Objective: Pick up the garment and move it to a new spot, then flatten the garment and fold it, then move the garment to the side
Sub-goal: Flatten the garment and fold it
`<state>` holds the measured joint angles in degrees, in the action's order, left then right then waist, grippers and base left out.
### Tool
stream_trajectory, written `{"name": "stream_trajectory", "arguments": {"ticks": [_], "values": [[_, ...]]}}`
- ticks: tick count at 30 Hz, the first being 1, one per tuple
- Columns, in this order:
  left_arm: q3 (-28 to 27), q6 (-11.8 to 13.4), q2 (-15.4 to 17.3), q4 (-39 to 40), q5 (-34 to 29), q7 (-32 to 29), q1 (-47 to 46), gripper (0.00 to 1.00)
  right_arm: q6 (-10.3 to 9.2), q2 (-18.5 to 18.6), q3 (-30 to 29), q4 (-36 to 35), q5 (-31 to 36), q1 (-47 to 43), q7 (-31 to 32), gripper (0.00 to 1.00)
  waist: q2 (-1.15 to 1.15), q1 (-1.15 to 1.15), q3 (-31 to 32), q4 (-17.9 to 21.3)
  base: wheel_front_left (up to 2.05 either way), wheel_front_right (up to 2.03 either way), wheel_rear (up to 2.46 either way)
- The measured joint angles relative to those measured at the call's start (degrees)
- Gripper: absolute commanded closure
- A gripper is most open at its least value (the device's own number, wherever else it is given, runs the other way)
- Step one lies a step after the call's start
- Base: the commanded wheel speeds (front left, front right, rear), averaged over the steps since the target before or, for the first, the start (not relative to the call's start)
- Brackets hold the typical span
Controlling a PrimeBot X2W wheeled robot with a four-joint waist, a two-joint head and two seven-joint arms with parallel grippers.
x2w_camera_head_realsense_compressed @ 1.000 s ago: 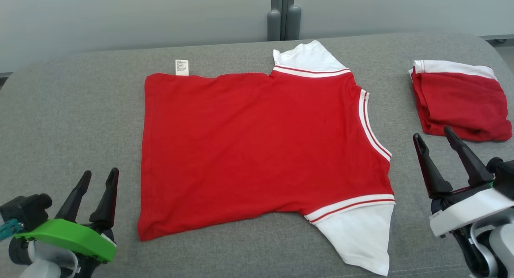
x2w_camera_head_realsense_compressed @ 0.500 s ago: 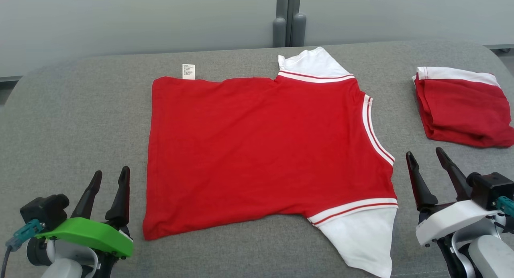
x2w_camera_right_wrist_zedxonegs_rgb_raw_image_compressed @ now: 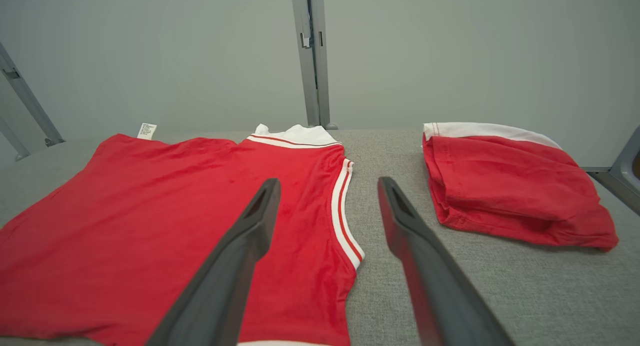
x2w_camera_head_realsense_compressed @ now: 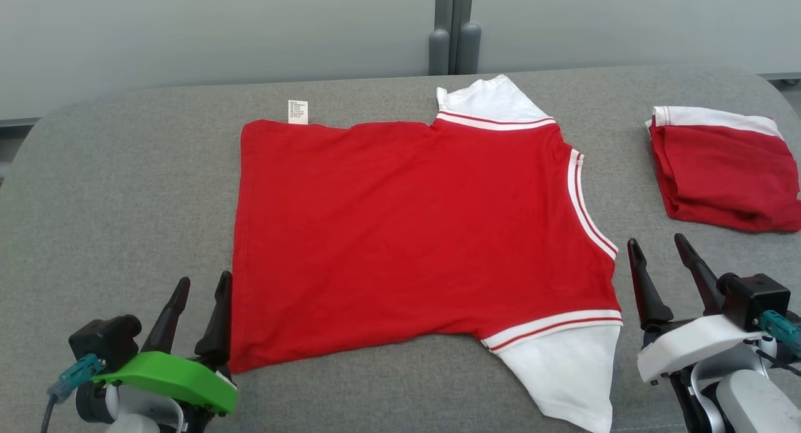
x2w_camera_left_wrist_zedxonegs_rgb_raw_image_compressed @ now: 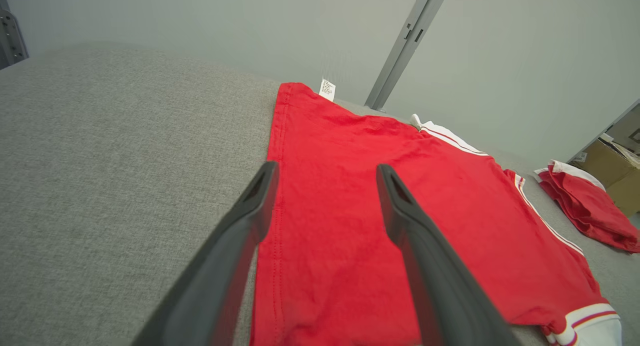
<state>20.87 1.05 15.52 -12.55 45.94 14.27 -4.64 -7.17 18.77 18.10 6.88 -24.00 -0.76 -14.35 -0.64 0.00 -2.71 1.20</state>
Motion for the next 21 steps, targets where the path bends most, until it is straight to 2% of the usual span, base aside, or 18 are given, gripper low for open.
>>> {"name": "stream_trajectory", "arguments": {"ticks": [12, 21], "values": [[0.0, -2.2, -1.8, -1.7, -2.3, 0.0, 1.2, 0.0, 0.12, -1.8, 0.4, 0.4, 1.9, -0.9, 0.0, 0.0, 0.0, 0.0, -1.2, 0.0, 0.0, 0.0, 0.0], [0.8, -3.8, -3.2, -3.7, -2.7, 0.0, 2.8, 0.0, 2.66, -2.9, 2.6, 2.6, 2.3, -6.9, 0.0, 0.0, 0.0, 0.0, -2.5, 0.2, 0.0, 0.0, 0.0]]}}
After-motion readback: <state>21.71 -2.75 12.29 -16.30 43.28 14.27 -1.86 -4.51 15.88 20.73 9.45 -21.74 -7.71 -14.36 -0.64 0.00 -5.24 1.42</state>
